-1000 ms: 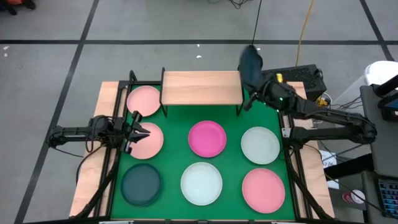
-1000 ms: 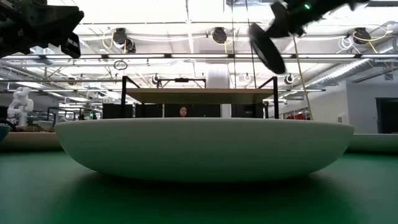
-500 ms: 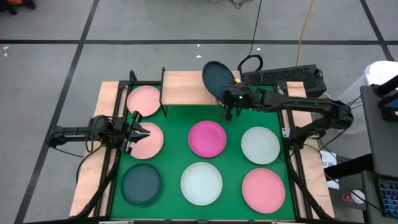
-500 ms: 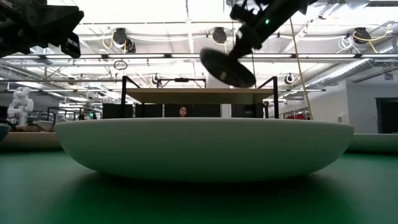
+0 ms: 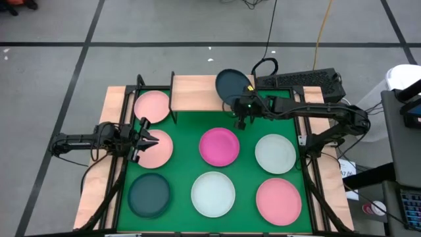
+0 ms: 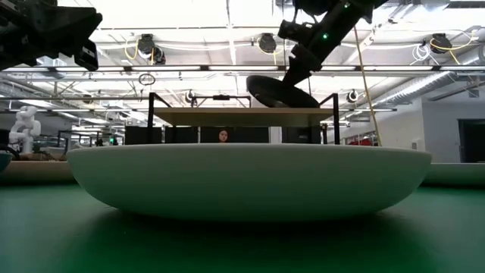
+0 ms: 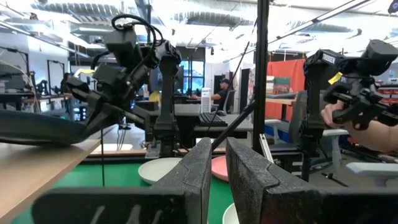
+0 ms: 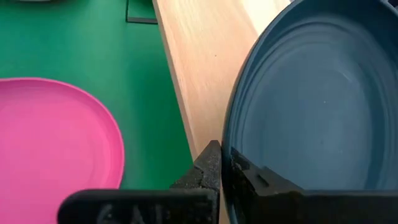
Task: Place and stack plates onto a shelf
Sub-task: Put the top dark blue plate on the shelf, then stack the pink plate on top of dark blue plate on the shelf
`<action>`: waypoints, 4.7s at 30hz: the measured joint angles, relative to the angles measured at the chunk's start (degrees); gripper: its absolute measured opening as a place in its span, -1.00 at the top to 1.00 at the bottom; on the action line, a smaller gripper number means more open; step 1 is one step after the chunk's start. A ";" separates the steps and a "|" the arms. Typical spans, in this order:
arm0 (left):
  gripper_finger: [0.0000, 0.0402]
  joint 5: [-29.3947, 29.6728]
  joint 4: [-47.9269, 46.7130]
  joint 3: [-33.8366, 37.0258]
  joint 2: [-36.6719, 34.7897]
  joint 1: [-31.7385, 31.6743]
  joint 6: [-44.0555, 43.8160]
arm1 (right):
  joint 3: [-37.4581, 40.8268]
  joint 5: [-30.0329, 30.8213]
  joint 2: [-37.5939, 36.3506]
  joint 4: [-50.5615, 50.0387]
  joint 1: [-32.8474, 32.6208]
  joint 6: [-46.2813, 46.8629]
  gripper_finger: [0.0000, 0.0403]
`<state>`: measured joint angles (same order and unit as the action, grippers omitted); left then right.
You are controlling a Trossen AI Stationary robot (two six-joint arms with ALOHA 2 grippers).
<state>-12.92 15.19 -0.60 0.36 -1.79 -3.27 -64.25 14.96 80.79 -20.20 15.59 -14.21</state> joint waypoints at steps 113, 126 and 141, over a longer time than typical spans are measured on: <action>0.72 25.94 -55.88 -43.78 58.25 8.48 -17.37 | 36.72 -1.55 -39.01 43.14 -24.33 3.75 0.66; 0.72 24.22 -53.59 -48.89 75.81 18.71 -19.26 | 36.72 -1.57 -39.01 40.32 -24.33 7.55 0.66; 0.72 36.78 -23.32 -48.89 89.54 21.62 17.54 | 38.18 -1.70 -38.99 41.73 -25.58 12.63 0.66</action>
<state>23.87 -8.13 -49.50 89.90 19.83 14.27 -26.07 13.26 41.80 21.53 -9.98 -1.57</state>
